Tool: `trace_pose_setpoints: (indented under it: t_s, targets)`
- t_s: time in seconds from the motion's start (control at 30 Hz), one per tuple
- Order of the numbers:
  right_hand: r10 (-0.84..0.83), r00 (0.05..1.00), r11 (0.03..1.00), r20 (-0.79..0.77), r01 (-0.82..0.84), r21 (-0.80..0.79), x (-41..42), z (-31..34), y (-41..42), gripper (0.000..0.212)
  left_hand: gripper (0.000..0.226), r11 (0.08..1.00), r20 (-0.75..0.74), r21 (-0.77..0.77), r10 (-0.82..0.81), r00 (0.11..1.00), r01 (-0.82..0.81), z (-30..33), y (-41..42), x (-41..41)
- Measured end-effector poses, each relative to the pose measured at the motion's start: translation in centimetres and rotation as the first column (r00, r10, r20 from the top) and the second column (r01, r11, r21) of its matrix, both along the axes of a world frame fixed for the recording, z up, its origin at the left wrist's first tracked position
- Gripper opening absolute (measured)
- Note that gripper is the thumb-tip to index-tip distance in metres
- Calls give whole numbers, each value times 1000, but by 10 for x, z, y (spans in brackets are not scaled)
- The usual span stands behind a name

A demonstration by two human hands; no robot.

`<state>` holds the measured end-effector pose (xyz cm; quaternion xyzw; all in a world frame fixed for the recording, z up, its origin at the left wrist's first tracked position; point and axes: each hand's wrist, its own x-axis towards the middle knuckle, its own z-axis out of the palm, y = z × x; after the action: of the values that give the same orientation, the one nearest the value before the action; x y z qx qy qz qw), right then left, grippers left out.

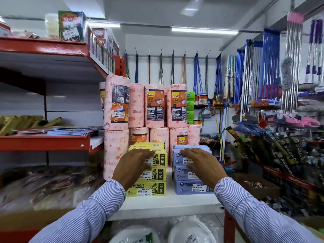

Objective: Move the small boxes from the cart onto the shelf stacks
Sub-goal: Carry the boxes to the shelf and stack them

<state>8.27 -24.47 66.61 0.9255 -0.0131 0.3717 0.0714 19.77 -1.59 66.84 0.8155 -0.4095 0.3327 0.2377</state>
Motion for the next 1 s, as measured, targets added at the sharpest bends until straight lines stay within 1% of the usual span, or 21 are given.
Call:
trace_pose_setpoints:
  t_s: [0.23,0.37,0.47,0.53,0.63,0.7,0.8,1.0]
  targets:
    - [19,1000,999,6,-19,42,0,-3,-8,52,51,1000,-5,-22,4,1000,-4,-3,-1,4]
    - [6,1000,999,18,-6,38,4,-8,-5,57,54,1000,11,-16,-5,1000,5,-7,0,5]
    - [39,998,999,55,-39,4,10,-17,13,63,61,1000,66,-2,-5,998,6,-15,5,6]
    - [91,992,995,92,-87,-44,19,-23,34,61,60,1000,99,-2,4,995,-4,-20,10,7]
    - [139,986,985,92,-128,-116,40,-30,67,60,59,999,120,9,34,992,-35,-24,19,9]
    - [119,988,984,99,-104,-147,54,-30,81,59,56,999,120,13,43,992,-45,-24,26,13]
    - [111,991,991,74,-104,-87,68,-31,91,59,51,1000,97,10,20,995,-21,-25,34,20]
    - [54,997,994,63,-47,-103,72,-37,91,67,53,1000,66,9,16,998,-17,-26,34,26]
